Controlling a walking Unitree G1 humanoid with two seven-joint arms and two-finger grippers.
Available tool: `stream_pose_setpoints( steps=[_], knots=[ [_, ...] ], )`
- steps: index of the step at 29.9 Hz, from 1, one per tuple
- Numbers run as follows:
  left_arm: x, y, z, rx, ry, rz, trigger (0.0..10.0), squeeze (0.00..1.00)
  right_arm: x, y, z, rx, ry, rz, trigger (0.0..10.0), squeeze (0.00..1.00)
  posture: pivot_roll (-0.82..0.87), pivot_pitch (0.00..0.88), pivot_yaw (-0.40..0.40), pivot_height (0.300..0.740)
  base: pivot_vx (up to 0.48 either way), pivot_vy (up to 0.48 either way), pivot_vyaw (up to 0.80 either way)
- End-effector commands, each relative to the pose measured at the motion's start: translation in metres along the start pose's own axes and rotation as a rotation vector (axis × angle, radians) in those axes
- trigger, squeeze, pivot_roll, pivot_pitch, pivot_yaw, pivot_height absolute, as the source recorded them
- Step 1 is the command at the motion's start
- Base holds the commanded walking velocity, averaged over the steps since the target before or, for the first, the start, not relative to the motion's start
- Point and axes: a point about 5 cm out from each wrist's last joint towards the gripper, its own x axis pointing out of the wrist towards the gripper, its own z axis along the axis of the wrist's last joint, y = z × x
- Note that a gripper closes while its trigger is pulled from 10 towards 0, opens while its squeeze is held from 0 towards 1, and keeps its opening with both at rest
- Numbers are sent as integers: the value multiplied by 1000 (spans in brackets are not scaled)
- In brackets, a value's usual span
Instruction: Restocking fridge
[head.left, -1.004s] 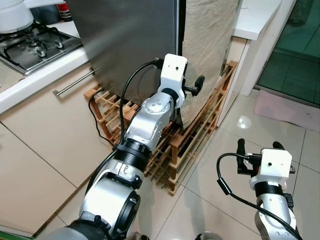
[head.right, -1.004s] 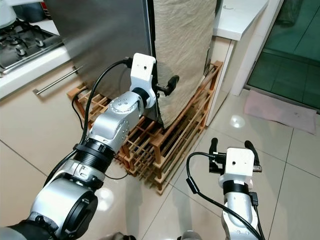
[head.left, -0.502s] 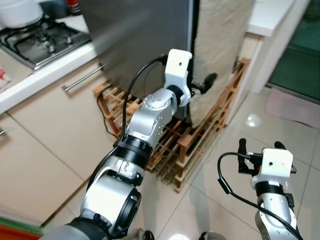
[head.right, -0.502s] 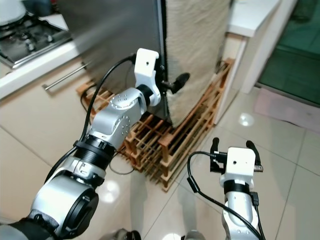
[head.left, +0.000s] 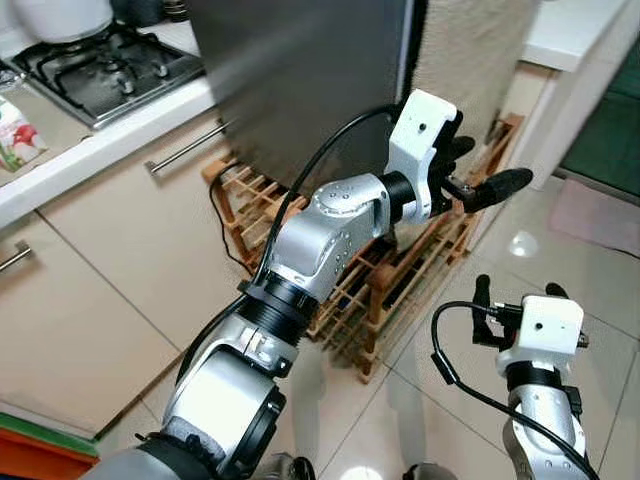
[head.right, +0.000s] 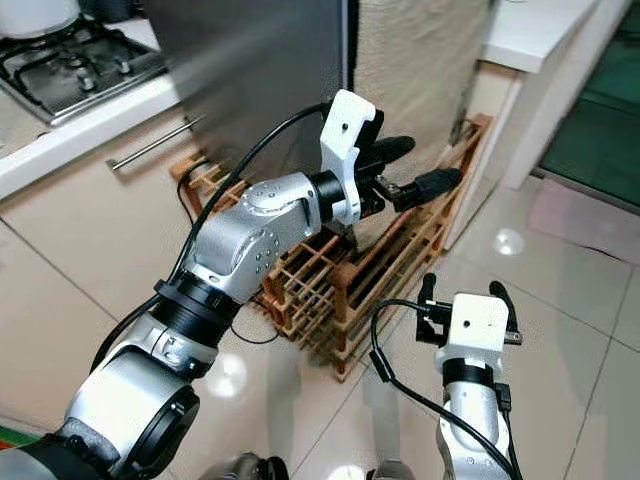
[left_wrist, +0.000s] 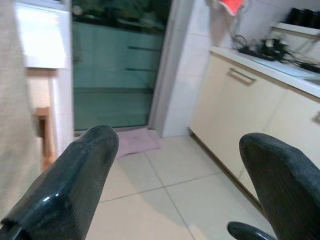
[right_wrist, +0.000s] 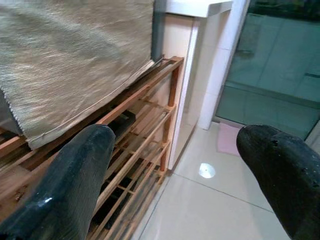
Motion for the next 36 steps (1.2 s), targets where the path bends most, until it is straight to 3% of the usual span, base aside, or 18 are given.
stream_pose_setpoints(
  steps=[1, 5, 8, 9, 10, 12, 13, 18, 19, 20, 21, 22, 23, 24, 26, 28, 32, 36],
  knots=[
    [38, -61, 23, -50, -114, -202, 10000, 0, -2, 2, -1, 4, 10, 0, 10000, 0, -228, 78, 134, 740, 0, 0, 0],
    [19, -38, 23, 50, -162, -50, 10000, 0, 8, 3, 5, 10, -16, 5, 10000, 0, -215, 51, 116, 740, 0, 0, 0],
    [7, -28, 25, 59, -198, 2, 10000, 0, 12, 1, 7, 6, -27, 4, 10000, 0, -207, 40, 111, 740, 0, 0, 0],
    [-10, -18, 29, 71, -232, 61, 10000, 0, 16, -1, 10, -1, -45, 10, 10000, 0, -195, 21, 101, 740, 0, 0, 0],
    [-15, -15, 29, 77, -238, 78, 10000, 0, 17, -1, 11, -3, -50, 12, 10000, 0, -195, 21, 101, 740, 0, 0, 0],
    [-30, -7, 26, 73, -235, 112, 10000, 0, 20, -2, 11, -6, -55, 16, 10000, 0, -181, 8, 93, 740, 0, 0, 0],
    [-46, 2, 17, 95, -213, 150, 10000, 0, 24, -2, 10, -7, -60, 24, 10000, 0, -161, 0, 83, 740, 0, 0, 0],
    [-73, 25, -6, 98, -127, 298, 10000, 0, 31, 1, 11, -8, -71, 42, 10000, 0, -136, 0, 71, 740, 0, 0, 0],
    [-82, 33, -14, 79, -101, 370, 10000, 0, 34, 3, 12, -7, -75, 47, 10000, 0, -123, 0, 62, 740, 0, 0, 0],
    [-101, 47, -26, 89, -62, 536, 10000, 0, 37, 5, 15, -4, -89, 56, 10000, 0, -113, 0, 57, 740, 0, 0, 0],
    [-101, 47, -26, 89, -62, 536, 10000, 0, 37, 5, 15, -4, -89, 56, 10000, 0, -113, 0, 57, 740, 0, 0, 0],
    [-114, 54, -32, 110, -44, 640, 10000, 0, 39, 6, 17, -3, -100, 56, 10000, 0, -102, 0, 51, 740, 0, 0, 0],
    [-138, 61, -43, 185, -29, 797, 10000, 0, 41, 4, 21, -9, -125, 37, 10000, 0, -89, 0, 43, 740, 0, 0, 0],
    [-138, 61, -43, 185, -29, 797, 10000, 0, 41, 4, 21, -9, -125, 37, 10000, 0, -89, 0, 43, 740, 0, 0, 0],
    [-164, 66, -52, 300, 7, 936, 10000, 0, 41, -3, 24, -18, -151, -13, 10000, 0, -69, 0, 36, 740, 0, 0, 0],
    [-181, 67, -60, 340, 43, 1004, 10000, 0, 38, -6, 25, -20, -160, -42, 10000, 0, -64, 0, 35, 740, 0, 0, 0],
    [-209, 60, -82, 295, 95, 996, 10000, 0, 25, -9, 21, -24, -152, -62, 10000, 0, -69, 0, 35, 740, 0, 0, 0],
    [-208, 52, -78, 250, 43, 963, 10000, 0, 20, -11, 18, -29, -138, -58, 10000, 0, -79, 0, 33, 740, 0, 0, 0]
  ],
)
